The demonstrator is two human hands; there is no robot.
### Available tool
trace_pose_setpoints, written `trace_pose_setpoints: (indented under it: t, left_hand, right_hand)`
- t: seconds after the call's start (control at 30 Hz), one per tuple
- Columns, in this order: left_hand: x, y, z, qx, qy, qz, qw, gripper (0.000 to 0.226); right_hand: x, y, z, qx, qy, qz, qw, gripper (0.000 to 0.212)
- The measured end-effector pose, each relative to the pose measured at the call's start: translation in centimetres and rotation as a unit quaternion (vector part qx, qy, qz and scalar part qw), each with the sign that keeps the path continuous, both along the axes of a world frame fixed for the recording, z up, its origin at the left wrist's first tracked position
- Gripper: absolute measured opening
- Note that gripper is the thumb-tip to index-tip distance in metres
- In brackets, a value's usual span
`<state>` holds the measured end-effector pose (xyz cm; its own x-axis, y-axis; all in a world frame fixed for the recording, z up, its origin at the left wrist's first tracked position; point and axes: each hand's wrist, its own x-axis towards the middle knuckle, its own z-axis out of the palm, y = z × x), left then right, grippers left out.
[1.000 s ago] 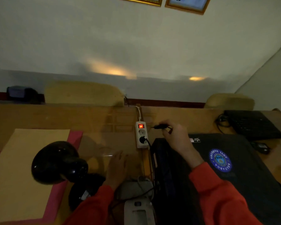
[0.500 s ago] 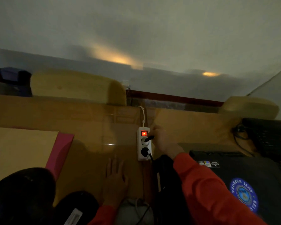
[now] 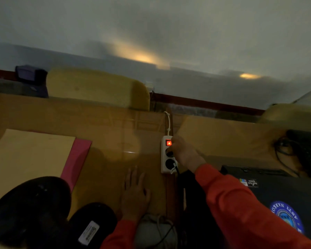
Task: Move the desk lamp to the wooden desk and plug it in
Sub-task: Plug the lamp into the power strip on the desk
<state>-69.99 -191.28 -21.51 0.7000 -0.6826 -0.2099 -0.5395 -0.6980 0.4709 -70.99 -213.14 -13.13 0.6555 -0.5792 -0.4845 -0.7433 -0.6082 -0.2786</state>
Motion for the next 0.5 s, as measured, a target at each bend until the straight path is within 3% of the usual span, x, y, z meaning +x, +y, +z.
trace_pose_setpoints:
  t: [0.27, 0.5]
  left_hand:
    - [0.1, -0.1, -0.6, -0.01, -0.037, 0.004, 0.999, 0.061]
    - [0.4, 0.1, 0.2, 0.012, 0.041, -0.005, 0.999, 0.06]
  right_hand:
    - [0.4, 0.3, -0.2, -0.103, 0.119, 0.188, 0.97, 0.033]
    - [-1.6, 0.9, 2.2, -0.095, 0.066, 0.176, 0.978, 0.037]
